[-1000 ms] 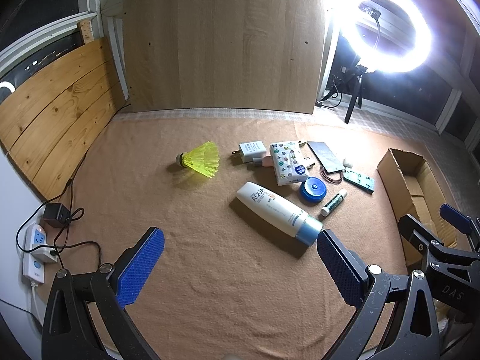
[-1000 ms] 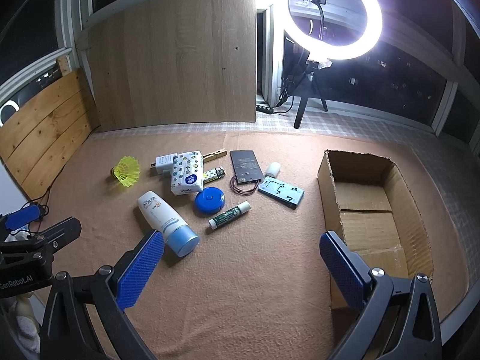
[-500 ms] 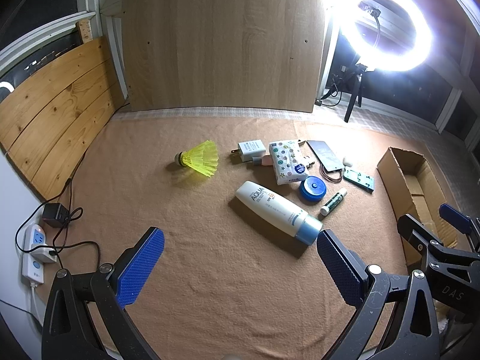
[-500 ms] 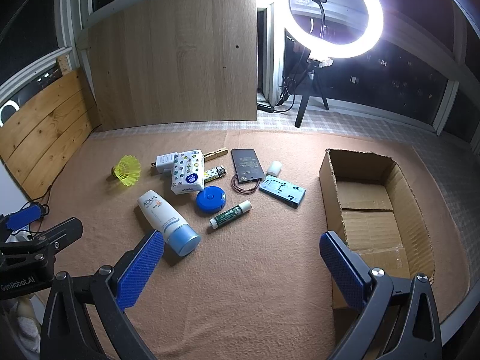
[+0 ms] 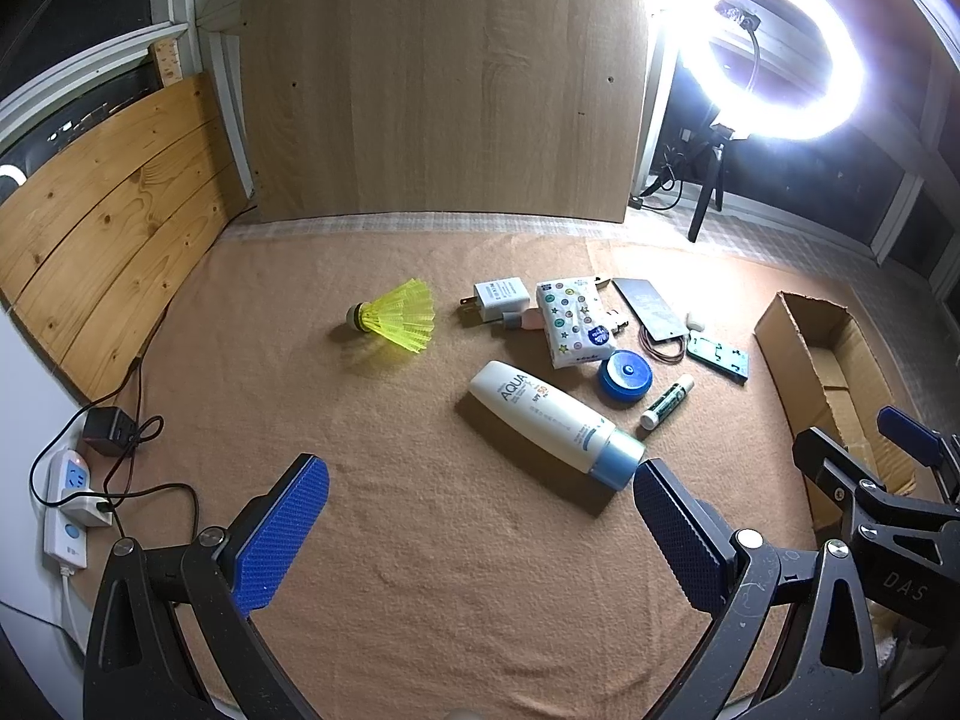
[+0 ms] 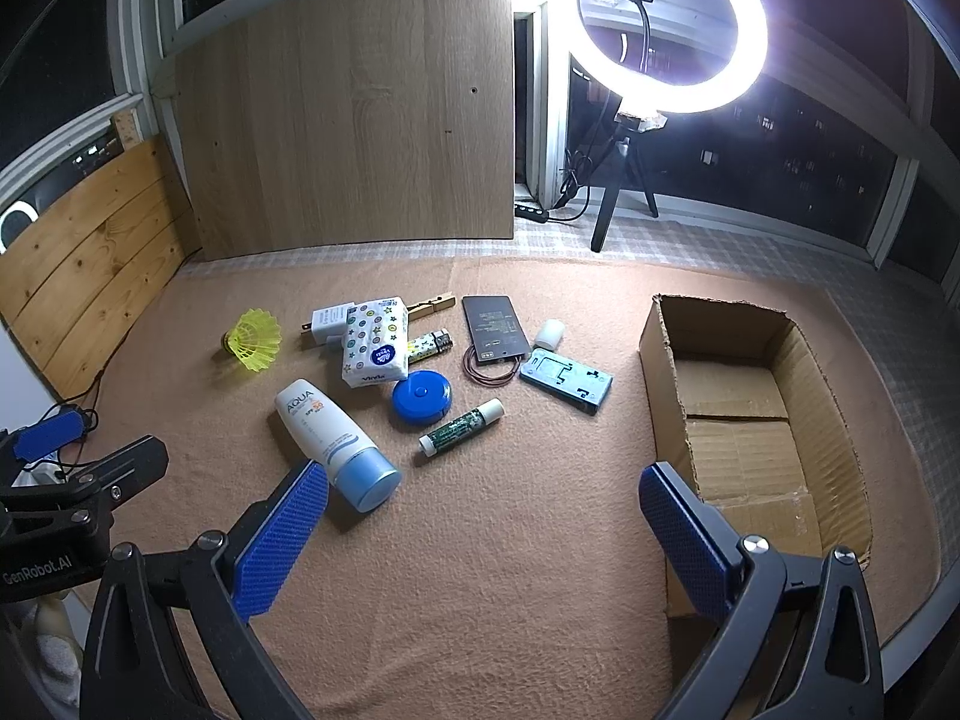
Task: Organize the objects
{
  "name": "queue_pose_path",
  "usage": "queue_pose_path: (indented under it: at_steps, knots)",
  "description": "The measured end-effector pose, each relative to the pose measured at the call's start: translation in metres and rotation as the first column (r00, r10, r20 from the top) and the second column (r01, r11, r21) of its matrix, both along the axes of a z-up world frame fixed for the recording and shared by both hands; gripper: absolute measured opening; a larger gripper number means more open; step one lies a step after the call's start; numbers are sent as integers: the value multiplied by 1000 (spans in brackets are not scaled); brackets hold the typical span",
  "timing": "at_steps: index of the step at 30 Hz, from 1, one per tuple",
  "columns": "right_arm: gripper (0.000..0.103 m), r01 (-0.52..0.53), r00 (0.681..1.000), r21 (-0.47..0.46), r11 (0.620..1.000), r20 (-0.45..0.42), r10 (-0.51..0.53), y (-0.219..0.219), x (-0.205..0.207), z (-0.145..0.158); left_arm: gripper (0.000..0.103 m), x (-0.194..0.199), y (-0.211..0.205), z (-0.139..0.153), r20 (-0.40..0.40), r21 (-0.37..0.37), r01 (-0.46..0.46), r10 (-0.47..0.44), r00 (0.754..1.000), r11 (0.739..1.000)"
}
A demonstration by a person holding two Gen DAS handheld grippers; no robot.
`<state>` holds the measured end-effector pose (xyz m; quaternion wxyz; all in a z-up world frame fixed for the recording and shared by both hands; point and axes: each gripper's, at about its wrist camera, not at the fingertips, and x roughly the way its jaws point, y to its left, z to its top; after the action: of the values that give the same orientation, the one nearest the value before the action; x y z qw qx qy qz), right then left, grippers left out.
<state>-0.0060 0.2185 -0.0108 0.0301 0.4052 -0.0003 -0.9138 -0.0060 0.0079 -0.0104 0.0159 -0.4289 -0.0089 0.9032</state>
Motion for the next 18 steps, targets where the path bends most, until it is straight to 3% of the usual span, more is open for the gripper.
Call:
queue_pose_path:
  at_steps: [18]
  knots:
    - [102,-4,1000,0,1000,4,4,1,-1,0,103,-2,1,0,4,-2,1,-1,1000,1000]
